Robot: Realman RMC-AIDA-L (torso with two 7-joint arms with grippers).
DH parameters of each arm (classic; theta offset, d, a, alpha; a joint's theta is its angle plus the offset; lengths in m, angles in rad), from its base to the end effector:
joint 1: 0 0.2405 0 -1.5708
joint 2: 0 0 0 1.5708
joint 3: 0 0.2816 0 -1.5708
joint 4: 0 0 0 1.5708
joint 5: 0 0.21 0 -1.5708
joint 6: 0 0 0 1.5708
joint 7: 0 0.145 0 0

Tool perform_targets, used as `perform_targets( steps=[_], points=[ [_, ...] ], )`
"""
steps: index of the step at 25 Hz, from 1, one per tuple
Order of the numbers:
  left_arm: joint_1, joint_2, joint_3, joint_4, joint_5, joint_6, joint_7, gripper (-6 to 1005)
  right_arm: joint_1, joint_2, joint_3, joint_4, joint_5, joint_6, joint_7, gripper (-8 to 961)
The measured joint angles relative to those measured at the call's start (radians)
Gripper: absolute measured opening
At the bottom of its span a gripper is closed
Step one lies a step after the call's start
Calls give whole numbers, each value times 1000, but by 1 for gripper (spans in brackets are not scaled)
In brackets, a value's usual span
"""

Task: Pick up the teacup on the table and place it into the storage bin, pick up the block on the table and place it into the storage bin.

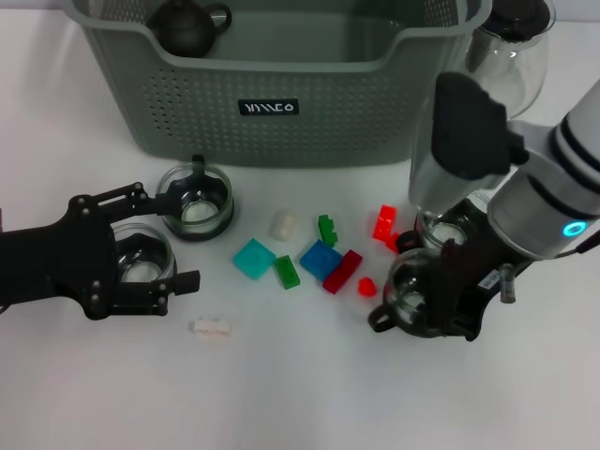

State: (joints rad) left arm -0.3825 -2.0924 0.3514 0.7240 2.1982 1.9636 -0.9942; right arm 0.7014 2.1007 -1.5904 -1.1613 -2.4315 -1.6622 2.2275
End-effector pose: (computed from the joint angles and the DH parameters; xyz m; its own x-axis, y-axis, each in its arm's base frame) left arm -0.3195 0.2544 0.0195 0.8136 0.0987 0.5730 0.2511 -0.9485 -0.1932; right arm 0.1790 0.3279 -0.0757 0.8521 -0.2408 0.4646 -0.2815 -0.9594 0.0191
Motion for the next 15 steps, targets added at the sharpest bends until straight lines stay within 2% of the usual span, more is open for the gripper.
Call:
perform_targets(
  steps=[4, 9, 15],
  points=[
    [0, 0, -1, 0, -1, -3, 0, 900, -4, -2, 75, -51, 70, -72, -40, 80],
    [-2, 1, -2, 0, -4, -3, 2, 900, 4, -3, 256, -55, 158, -122, -97, 58],
    [-2, 2, -2, 0, -7, -5, 2, 900, -22, -4, 455, -45, 394, -110, -180, 58]
  ],
)
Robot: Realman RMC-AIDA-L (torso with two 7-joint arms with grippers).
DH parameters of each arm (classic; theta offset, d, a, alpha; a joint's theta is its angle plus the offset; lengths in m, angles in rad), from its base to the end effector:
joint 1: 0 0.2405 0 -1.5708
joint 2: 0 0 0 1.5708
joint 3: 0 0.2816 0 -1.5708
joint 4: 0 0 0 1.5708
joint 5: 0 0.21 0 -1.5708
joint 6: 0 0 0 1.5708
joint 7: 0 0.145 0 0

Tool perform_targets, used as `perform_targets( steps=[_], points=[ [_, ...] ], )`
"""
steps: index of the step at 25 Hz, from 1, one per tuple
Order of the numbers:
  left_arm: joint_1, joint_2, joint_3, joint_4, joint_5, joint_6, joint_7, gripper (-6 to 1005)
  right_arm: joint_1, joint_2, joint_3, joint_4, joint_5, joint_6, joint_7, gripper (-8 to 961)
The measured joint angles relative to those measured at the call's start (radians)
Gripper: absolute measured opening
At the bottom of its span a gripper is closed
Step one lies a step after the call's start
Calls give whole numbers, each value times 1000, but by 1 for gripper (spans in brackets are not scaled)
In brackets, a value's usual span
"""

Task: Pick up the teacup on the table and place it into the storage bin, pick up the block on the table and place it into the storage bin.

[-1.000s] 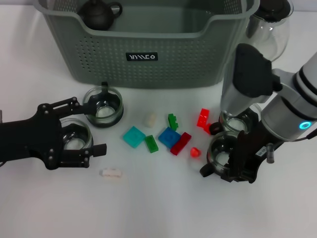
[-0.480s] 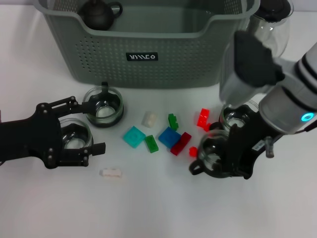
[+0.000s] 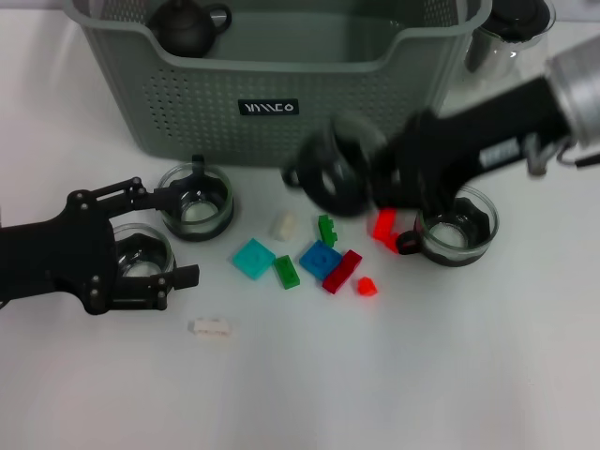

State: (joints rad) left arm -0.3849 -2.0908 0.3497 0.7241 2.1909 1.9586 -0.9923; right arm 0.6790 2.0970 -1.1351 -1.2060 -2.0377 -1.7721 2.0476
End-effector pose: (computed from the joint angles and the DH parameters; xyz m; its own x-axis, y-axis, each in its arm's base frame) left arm -0.3193 0.2565 0.0208 0.8140 0.0909 0.5738 0.2497 -0.9465 -0.2043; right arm 0.1354 0.3485 -0.0094 0.9417 -0.3034 -0.1458 -0.2884 -0.9506 0.1152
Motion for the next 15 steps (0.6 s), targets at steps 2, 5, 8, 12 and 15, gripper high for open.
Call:
perform_targets(
  steps=[2, 5, 8, 12, 15],
  points=[
    [-1, 0, -1, 0, 0, 0, 0, 900, -11, 0, 32, 5, 65, 24, -21, 59],
    [-2, 0, -2, -1, -1, 0, 0, 900, -20, 1, 52, -3, 141, 99, -43, 59],
    [-2, 0, -3, -2, -2, 0, 0, 899, -7, 1, 53, -23, 147, 202, -3, 59],
    [-1, -1, -3, -2, -9, 0, 0, 899, 54, -1, 48, -25, 116, 329, 71, 59],
    [-5, -2, -3, -5, -10, 1, 0, 899, 150, 0, 30, 3, 19, 450, 175, 59]
  ],
)
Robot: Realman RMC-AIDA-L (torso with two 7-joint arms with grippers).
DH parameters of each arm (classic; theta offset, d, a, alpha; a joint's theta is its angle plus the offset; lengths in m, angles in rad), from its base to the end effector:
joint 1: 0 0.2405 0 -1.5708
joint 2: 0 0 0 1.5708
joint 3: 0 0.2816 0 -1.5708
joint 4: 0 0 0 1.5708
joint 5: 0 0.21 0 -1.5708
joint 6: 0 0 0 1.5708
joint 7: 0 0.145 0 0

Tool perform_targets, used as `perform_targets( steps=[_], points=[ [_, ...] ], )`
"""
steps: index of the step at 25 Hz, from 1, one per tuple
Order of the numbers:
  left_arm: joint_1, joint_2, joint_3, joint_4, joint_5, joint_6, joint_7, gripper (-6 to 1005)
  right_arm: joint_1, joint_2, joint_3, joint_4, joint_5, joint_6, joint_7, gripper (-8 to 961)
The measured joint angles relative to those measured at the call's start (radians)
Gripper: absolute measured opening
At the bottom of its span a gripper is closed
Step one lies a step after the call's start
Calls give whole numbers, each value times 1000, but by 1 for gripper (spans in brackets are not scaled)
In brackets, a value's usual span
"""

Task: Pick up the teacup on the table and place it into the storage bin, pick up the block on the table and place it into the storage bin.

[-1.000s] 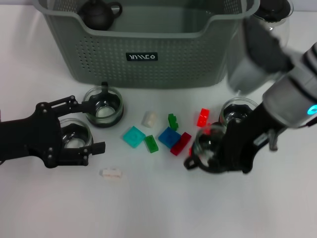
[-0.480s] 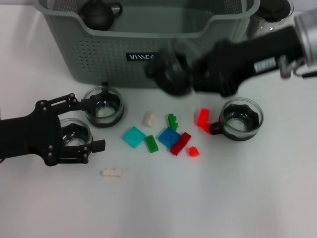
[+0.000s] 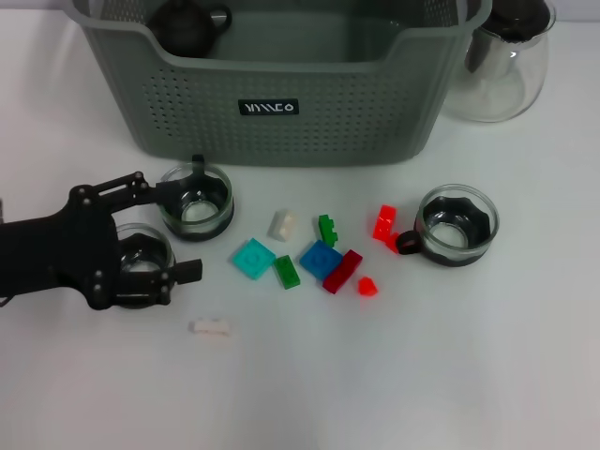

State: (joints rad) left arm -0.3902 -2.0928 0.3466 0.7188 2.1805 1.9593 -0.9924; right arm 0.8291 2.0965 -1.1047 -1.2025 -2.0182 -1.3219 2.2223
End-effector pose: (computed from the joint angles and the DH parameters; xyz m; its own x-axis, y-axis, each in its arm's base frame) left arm -0.3168 0.2584 0.0204 0.8065 0.0834 0.5853 0.2485 -0.9461 -0.2075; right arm 0.0640 0.4284 0.0090 0.8552 -0.3029 -0.4205 -0.4125 -0.8891 -0.1985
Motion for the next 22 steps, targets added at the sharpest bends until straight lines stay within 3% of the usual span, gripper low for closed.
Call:
perform_targets(
  steps=[4, 7, 12, 16, 22],
  points=[
    [-4, -1, 4, -12, 0, 0, 0, 900, 148, 0, -58, 101, -223, 213, 175, 60],
    [0, -3, 5, -14, 1, 0, 0, 900, 293, 0, -72, 279, -402, 342, 278, 60],
    [5, -6, 2, -18, 0, 5, 0, 900, 474, 2, -75, 583, -620, 457, 378, 60],
    [5, -7, 4, -21, 0, 2, 0, 900, 525, 7, -89, 738, -666, 535, 384, 59],
    [2, -8, 6, -22, 2, 0, 0, 899, 510, 6, -99, 792, -663, 549, 383, 58]
  ],
)
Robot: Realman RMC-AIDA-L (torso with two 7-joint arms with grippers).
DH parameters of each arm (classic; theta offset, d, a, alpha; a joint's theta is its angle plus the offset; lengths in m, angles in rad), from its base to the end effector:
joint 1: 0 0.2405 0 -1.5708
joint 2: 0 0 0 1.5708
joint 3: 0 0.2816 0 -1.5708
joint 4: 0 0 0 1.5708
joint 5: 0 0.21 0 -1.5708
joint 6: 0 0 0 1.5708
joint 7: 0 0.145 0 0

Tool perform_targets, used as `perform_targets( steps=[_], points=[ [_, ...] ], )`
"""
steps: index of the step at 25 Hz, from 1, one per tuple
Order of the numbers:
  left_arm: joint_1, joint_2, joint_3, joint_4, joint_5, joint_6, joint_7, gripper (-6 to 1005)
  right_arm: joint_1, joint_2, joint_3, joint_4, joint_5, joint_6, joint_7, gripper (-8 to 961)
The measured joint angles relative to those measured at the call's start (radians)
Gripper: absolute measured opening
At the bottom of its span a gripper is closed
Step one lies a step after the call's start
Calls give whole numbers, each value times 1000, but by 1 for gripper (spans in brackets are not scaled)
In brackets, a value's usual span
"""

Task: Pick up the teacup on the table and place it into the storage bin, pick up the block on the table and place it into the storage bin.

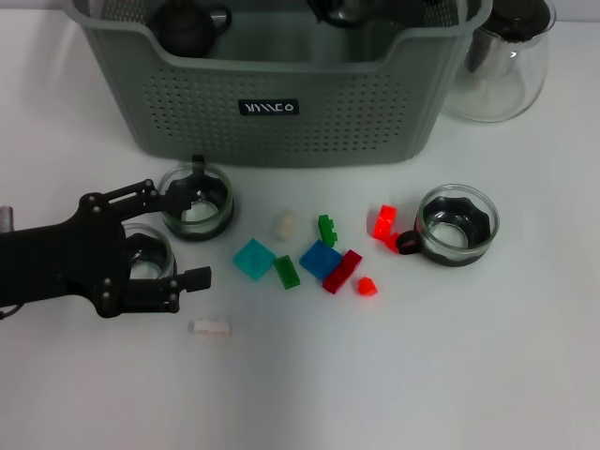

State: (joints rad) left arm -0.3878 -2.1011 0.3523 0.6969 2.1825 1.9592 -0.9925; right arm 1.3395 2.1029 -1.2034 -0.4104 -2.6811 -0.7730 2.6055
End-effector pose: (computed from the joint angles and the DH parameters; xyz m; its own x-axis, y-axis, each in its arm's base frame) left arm -0.3151 0.2552 0.0129 0.7927 0.1008 0.6012 0.2590 -0.9485 -0.1824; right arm 0.0626 0.5073 -0.0899 0.8630 -0.5046 -0.0252 -0.4162 -0.6817 -0.6017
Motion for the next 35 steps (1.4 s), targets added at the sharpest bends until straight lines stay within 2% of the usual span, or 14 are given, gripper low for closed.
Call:
perform_targets(
  steps=[15, 20, 21, 23, 25, 26, 27, 29, 31, 33, 35],
  points=[
    [-5, -5, 2, -1, 0, 0, 0, 900, -44, -5, 1, 16, -2, -13, 8, 58],
    [-5, -5, -1, 0, -1, 0, 0, 899, -67, -5, 8, -2, 0, -8, 11, 122],
    [-4, -5, -2, 0, -1, 0, 0, 899, -81, -5, 10, -29, 1, -7, 9, 164],
    [-2, -5, -4, 0, -1, 2, 0, 899, -132, -4, 13, -143, 27, -12, 7, 249],
    [0, -5, -5, 0, -1, 7, 0, 899, -212, -5, 14, -320, 109, -27, -4, 333],
    [2, -5, -6, 0, -1, 9, 0, 899, -310, -9, 16, -508, 245, -49, -44, 364],
    [3, -5, -6, 0, -1, 10, 0, 899, -310, -9, 16, -508, 245, -49, -44, 395],
    [4, -5, -6, 0, -1, 11, 0, 899, -432, -12, 23, -693, 453, -92, -143, 458],
    [5, -5, -6, 0, -1, 10, 0, 899, -529, -17, 33, -818, 646, -161, -261, 521],
    [5, -5, -6, 0, -1, 7, 2, 900, -634, -23, 52, -917, 819, -296, -380, 583],
    [5, -3, -6, 0, -1, 5, 5, 900, -725, -31, 80, -983, 918, -468, -462, 582]
  ],
)
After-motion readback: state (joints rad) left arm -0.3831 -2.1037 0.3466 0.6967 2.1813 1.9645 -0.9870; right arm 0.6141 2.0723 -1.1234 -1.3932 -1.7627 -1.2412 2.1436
